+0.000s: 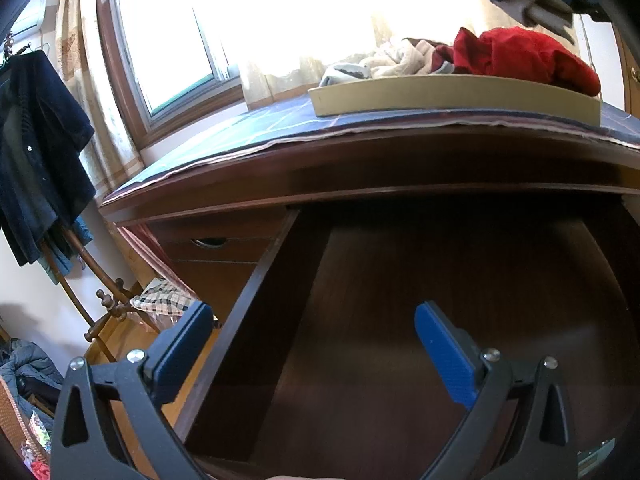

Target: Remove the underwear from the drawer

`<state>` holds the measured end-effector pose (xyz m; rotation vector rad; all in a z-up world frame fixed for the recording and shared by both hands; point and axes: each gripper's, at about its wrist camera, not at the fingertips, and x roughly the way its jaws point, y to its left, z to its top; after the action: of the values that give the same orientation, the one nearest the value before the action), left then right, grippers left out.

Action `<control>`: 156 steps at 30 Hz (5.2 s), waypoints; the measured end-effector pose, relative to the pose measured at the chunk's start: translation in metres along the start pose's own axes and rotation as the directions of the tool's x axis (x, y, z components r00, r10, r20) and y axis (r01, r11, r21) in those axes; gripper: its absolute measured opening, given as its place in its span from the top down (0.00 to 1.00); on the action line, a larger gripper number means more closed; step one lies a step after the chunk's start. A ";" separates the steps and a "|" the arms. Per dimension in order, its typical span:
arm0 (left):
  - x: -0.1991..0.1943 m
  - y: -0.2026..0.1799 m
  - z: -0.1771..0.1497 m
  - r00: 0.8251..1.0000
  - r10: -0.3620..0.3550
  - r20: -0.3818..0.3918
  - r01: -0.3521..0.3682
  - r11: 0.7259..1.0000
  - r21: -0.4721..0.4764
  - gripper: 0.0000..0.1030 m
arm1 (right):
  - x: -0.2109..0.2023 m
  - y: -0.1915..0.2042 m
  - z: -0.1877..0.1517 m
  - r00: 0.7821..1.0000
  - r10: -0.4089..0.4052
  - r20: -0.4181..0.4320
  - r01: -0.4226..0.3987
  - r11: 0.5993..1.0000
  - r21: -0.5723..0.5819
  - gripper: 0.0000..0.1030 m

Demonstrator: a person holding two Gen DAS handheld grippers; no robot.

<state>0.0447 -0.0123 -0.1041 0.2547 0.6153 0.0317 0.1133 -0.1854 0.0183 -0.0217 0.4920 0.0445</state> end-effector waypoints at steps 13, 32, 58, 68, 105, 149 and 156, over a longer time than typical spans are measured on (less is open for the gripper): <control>0.000 0.000 0.001 1.000 -0.009 0.007 0.009 1.000 -0.004 0.00 | 0.027 0.010 0.005 1.000 -0.007 -0.025 0.006 0.999 -0.042 0.64; 0.000 -0.001 0.002 1.000 -0.018 0.011 0.018 1.000 -0.004 0.00 | 0.104 0.050 0.007 0.993 0.008 -0.121 -0.032 0.980 -0.196 0.64; 0.001 0.000 0.001 1.000 -0.008 0.006 0.008 1.000 0.000 0.00 | 0.166 0.019 0.013 0.889 0.308 -0.339 -0.274 0.951 0.144 0.62; 0.002 0.001 0.000 1.000 0.001 -0.001 -0.001 1.000 -0.004 0.00 | 0.149 0.012 0.005 0.822 0.382 -0.422 -0.365 0.923 0.125 0.62; 0.005 0.004 0.000 1.000 -0.009 -0.023 0.009 1.000 -0.011 0.00 | 0.050 -0.003 -0.006 0.970 0.196 -0.147 -0.183 0.978 0.095 0.40; -0.003 -0.002 -0.001 1.000 -0.016 0.019 0.015 0.999 0.043 0.00 | -0.143 -0.075 -0.063 0.999 -0.006 -0.042 0.019 0.949 0.315 0.26; -0.004 0.000 0.001 0.999 -0.047 -0.015 0.047 0.998 0.043 0.00 | -0.197 -0.082 -0.069 0.997 -0.074 -0.022 0.077 0.939 0.336 0.26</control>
<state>0.0420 -0.0128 -0.1009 0.2824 0.6362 -0.0252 -0.0886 -0.2772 0.0510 0.2958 0.5019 -0.1162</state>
